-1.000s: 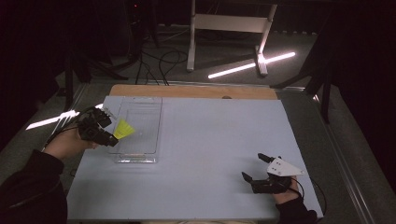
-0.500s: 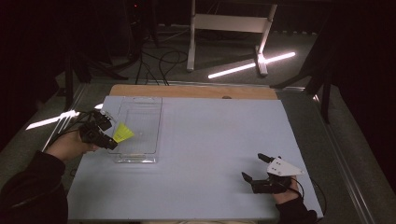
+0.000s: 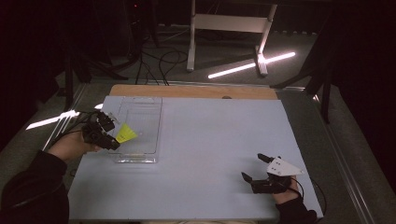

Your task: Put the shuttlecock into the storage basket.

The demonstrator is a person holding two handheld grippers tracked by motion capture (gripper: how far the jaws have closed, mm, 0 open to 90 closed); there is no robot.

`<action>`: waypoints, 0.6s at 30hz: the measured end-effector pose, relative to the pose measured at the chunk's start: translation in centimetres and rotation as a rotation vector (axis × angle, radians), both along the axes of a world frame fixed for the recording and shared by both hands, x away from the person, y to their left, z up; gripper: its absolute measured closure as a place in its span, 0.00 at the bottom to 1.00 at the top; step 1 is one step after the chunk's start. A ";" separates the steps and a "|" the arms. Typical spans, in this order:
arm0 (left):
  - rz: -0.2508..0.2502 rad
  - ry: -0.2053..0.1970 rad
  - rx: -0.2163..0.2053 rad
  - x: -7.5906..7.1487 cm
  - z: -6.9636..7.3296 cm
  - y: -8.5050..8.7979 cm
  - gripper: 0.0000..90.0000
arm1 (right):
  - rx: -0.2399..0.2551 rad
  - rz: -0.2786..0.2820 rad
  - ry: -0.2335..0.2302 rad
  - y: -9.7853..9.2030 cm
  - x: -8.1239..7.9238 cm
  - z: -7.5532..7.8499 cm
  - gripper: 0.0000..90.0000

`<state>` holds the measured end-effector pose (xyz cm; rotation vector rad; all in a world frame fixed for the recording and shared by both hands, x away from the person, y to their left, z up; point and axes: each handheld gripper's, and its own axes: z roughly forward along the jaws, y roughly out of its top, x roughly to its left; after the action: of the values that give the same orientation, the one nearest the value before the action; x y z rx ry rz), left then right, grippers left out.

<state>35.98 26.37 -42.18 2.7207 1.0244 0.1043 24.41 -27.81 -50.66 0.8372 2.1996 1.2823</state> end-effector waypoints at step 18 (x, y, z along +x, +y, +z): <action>-0.027 0.042 0.064 1.1 -1.5 -0.9 0.73 | 0.003 0.005 0.002 -0.1 0.0 0.0 0.10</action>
<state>37.06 25.47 -43.72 2.8047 1.0120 0.0776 24.43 -27.87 -50.68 0.8351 2.2030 1.2878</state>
